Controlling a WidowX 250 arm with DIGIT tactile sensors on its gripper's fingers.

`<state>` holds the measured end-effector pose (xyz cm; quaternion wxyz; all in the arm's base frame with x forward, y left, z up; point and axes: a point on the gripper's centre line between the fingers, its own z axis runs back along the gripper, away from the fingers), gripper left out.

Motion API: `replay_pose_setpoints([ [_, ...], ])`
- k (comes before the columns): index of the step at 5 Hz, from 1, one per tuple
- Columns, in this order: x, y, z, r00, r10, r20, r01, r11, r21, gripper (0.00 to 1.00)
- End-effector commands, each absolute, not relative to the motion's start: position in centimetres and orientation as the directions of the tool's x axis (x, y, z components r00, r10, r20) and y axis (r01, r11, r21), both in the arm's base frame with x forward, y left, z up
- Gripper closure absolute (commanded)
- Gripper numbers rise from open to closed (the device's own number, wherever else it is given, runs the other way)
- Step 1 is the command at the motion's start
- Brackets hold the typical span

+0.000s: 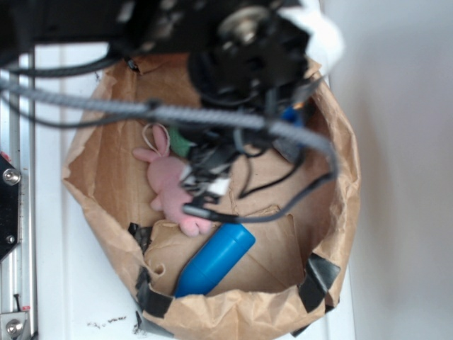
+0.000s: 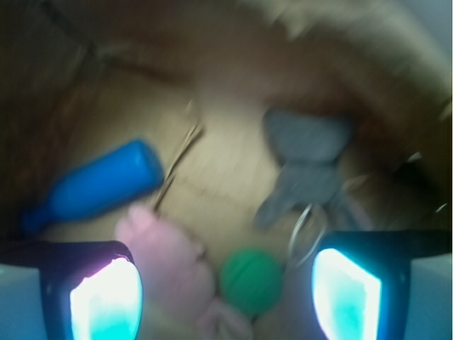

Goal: Grab the gray animal.

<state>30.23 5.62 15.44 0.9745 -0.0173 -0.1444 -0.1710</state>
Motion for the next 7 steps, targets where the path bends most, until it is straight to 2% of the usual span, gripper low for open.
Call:
replay_pose_setpoints([
  [1,30.9,5.9,17.2,0.887,-0.324,0.328,0.327,0.944,0.047,0.00],
  [3,30.9,5.9,17.2,0.887,-0.324,0.328,0.327,0.944,0.047,0.00],
  [4,31.6,6.9,14.3,0.890,-0.281,0.360,0.266,0.960,0.091,0.00],
  [5,30.8,7.4,13.3,0.884,-0.274,0.379,0.236,0.961,0.143,0.00],
  [6,30.2,7.4,11.5,0.880,-0.287,0.379,0.241,0.956,0.164,0.00],
  [7,31.1,7.9,9.6,0.902,-0.278,0.330,0.222,0.955,0.197,0.00],
])
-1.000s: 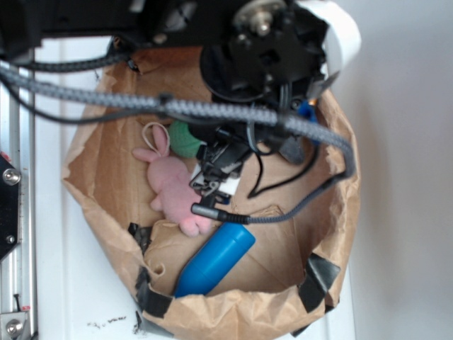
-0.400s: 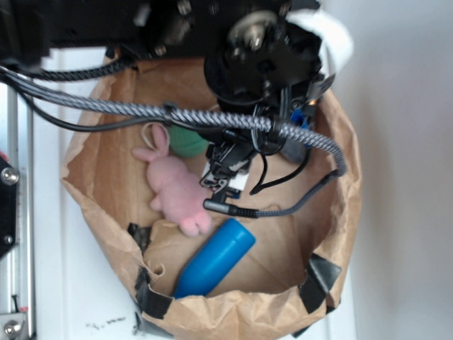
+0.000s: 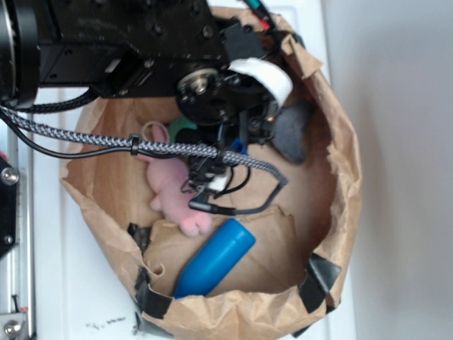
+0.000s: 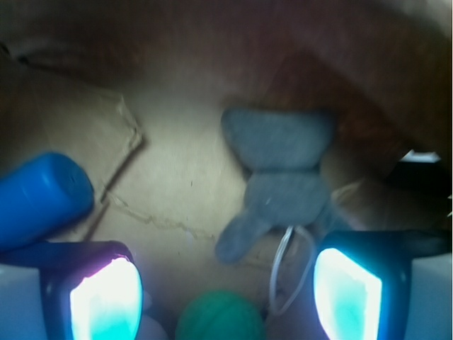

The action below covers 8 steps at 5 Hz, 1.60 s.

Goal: Grab the gray animal.

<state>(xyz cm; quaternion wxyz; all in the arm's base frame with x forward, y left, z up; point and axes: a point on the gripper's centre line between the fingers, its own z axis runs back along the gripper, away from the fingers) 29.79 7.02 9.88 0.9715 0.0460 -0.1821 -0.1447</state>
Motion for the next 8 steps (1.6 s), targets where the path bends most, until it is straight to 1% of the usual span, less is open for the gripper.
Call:
replay_pose_setpoints([
  [1,32.0,8.9,9.3,0.915,-0.243,0.322,0.188,0.963,0.193,0.00],
  [2,33.9,10.6,8.7,0.926,-0.204,0.319,0.151,0.972,0.182,0.00],
  [3,35.5,11.1,8.8,0.919,-0.199,0.340,0.166,0.979,0.121,0.00],
  [4,36.8,11.2,8.8,0.922,-0.152,0.357,0.130,0.988,0.083,0.00],
  [5,37.5,10.6,6.6,0.929,-0.145,0.340,0.104,0.985,0.138,0.00],
  [6,37.3,9.0,3.4,0.944,-0.189,0.270,0.125,0.963,0.238,0.00],
  [7,37.1,8.5,1.7,0.955,-0.178,0.237,0.104,0.950,0.294,1.00],
  [8,36.9,8.6,1.8,0.954,-0.188,0.234,0.112,0.946,0.304,1.00],
])
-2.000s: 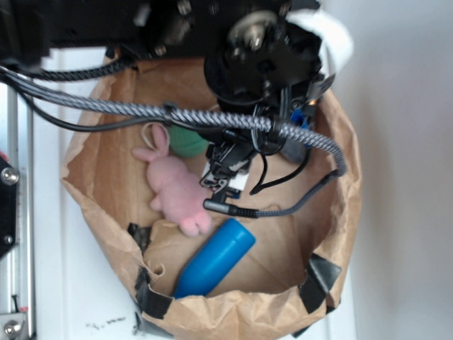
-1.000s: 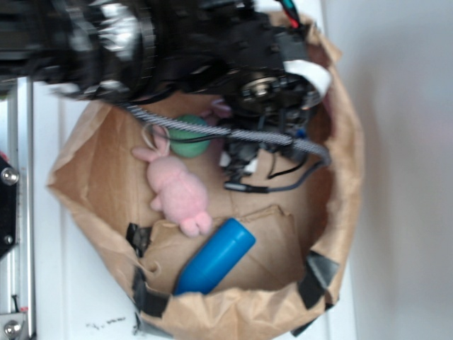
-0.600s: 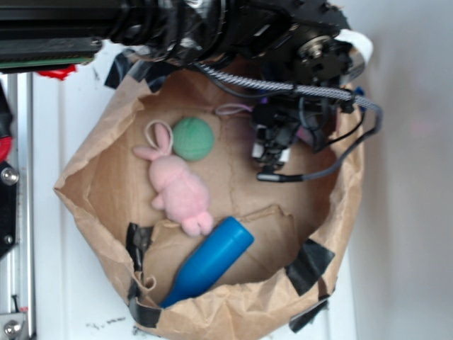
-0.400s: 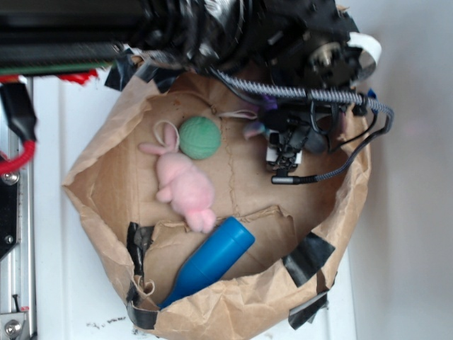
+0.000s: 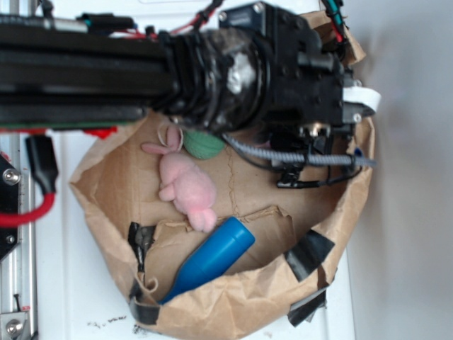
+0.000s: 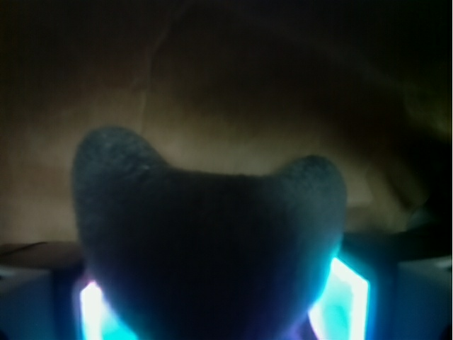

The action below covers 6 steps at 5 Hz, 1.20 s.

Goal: Grab the gray animal.

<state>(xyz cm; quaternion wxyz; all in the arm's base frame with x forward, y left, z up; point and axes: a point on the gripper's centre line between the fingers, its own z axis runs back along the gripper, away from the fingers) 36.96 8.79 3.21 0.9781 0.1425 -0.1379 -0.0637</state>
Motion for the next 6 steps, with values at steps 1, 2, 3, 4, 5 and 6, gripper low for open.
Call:
replay_pose_setpoints([
  [1,35.9,8.2,4.4,0.942,-0.211,0.261,0.142,0.955,0.259,1.00],
  [2,33.9,5.8,9.4,0.912,-0.276,0.303,0.243,0.959,0.144,1.00],
  [3,32.1,3.9,14.0,0.890,-0.337,0.307,0.322,0.942,0.098,1.00],
  [4,31.3,1.9,16.3,0.892,-0.358,0.277,0.341,0.934,0.112,1.00],
  [5,30.9,0.9,17.8,0.892,-0.378,0.249,0.366,0.926,0.095,1.00],
  [6,30.8,0.2,19.3,0.898,-0.386,0.211,0.375,0.923,0.092,1.00],
])
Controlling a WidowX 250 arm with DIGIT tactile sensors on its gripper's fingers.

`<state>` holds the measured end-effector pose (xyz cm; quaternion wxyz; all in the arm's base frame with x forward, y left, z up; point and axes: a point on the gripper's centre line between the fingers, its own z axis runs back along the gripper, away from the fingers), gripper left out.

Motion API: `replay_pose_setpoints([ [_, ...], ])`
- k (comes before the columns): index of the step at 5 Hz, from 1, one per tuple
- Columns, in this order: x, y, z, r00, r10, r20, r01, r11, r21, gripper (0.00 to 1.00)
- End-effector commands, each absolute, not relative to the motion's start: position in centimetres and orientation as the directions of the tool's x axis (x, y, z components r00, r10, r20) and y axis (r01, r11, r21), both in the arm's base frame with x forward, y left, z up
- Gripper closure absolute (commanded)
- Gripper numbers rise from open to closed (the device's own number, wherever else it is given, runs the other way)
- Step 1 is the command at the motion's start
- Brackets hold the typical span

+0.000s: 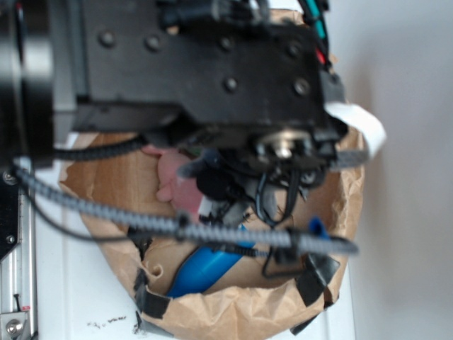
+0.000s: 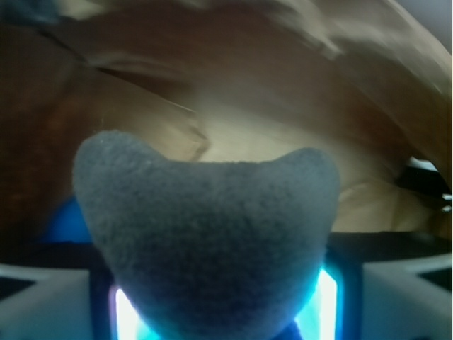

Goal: Grab the gray animal.

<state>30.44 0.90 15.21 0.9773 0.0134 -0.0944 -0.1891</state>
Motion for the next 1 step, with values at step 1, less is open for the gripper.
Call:
replay_pose_setpoints([
  [1,30.19,0.33,20.46,0.911,-0.368,0.184,0.357,0.930,0.090,1.00],
])
